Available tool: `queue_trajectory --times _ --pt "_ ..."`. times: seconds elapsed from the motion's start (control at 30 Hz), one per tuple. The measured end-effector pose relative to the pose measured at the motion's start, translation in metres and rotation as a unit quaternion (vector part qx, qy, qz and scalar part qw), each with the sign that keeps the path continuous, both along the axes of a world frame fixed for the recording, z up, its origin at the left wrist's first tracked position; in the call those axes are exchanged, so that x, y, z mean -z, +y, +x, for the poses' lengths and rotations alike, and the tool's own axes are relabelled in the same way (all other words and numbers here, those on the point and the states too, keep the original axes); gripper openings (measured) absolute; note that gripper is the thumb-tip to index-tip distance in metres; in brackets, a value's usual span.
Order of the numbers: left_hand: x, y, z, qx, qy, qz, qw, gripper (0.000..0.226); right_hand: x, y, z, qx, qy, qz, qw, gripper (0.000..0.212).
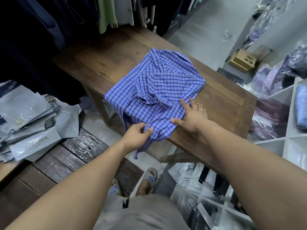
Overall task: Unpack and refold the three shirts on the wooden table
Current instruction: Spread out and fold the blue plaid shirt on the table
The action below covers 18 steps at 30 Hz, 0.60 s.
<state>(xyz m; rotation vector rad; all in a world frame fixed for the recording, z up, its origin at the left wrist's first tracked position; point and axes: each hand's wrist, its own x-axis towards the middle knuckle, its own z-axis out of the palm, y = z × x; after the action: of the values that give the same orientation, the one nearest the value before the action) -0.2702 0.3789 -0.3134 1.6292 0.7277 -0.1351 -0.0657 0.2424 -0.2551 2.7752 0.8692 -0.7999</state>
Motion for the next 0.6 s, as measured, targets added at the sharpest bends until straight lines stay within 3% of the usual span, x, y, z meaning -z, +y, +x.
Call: queue_trajectory --times 0.17,0.37,0.5,0.6 --pt "0.006 0.005 -0.001 0.038 0.022 0.038 0.998 0.037 -0.008 0.003 0.006 -0.005 0.005 -0.031 0.999 0.111" --pt "-0.005 0.008 0.002 0.03 0.09 0.226 0.97 0.038 -0.01 0.004 0.009 -0.015 -0.001 -0.042 0.999 0.118" --pt "-0.023 -0.002 0.0 -0.077 0.063 0.385 0.918 0.039 -0.012 0.009 0.009 -0.001 -0.032 -0.018 0.999 0.101" --pt "-0.018 -0.002 0.005 -0.041 -0.007 0.445 0.895 0.034 -0.01 0.011 0.007 -0.025 -0.042 0.022 0.999 0.103"
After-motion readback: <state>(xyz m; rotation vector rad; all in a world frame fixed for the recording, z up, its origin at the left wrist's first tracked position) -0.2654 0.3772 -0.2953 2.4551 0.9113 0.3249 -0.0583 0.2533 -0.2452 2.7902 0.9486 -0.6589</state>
